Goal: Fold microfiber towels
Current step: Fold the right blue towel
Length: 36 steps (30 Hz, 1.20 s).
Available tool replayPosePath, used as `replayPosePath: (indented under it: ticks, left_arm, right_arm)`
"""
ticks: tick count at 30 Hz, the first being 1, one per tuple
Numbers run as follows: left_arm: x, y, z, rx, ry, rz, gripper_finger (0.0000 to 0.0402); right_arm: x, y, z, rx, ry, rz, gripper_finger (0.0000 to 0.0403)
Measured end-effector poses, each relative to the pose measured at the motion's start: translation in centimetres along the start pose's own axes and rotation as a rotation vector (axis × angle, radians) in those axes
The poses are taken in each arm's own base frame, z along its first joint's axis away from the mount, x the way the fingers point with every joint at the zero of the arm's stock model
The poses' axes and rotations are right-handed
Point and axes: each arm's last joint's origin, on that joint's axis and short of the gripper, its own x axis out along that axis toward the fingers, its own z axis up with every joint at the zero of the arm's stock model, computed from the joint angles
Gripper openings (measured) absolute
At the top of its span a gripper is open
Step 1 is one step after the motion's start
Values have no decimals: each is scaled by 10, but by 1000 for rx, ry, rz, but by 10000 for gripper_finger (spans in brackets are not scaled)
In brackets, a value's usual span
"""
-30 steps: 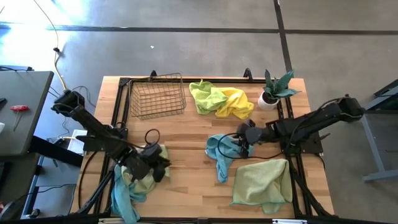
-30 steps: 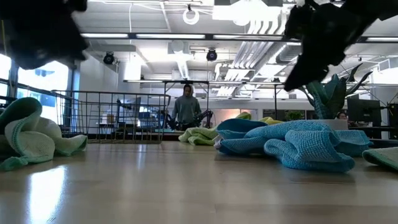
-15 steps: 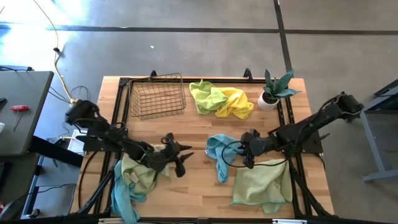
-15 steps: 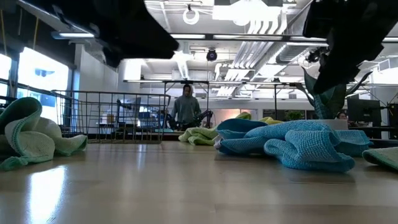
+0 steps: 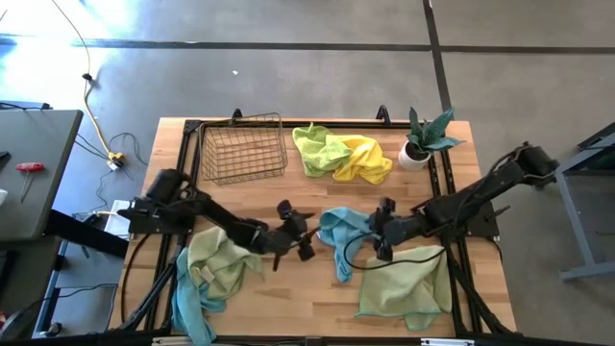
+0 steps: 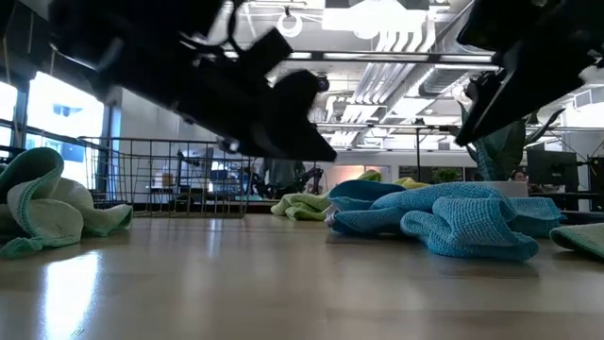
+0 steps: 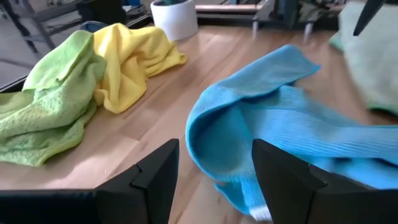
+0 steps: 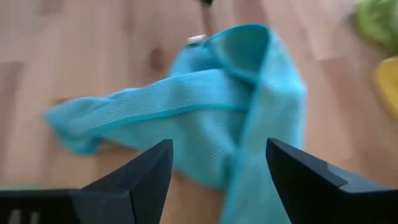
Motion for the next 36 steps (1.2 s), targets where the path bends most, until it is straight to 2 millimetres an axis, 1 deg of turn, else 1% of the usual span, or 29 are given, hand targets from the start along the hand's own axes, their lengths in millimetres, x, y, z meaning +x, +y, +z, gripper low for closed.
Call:
replayPosePath:
  ticks: [3,7,10,14,19,23,25,28,32,36]
  left_arm:
    - [14,-2,-3,-2,11,24,192]
    - [28,4,-11,-52,28,84,188]
    - [36,12,-16,-114,46,106,186]
    - [44,16,-22,-191,88,41,186]
    - [49,20,-24,-224,132,-11,186]
    - [51,21,-24,-233,154,-65,182]
    - [52,21,-24,-233,166,-87,170]
    - [51,21,-25,-231,172,-93,139]
    - [51,21,-25,-235,171,-90,80]
    - [51,21,-25,-254,177,-102,18]
  right_arm:
    - [7,-5,-5,-29,41,-92,254]
    - [15,-9,-17,-24,157,-182,254]
    - [21,-9,-22,-24,202,-201,254]
    - [25,-7,-25,10,227,-187,254]
    - [24,-5,-25,72,243,-152,254]
    - [22,1,-27,60,242,-122,254]
    - [21,4,-27,51,238,-111,254]
    - [20,8,-29,35,233,-95,254]
    - [17,14,-32,18,231,-78,254]
    - [14,20,-34,13,196,-103,254]
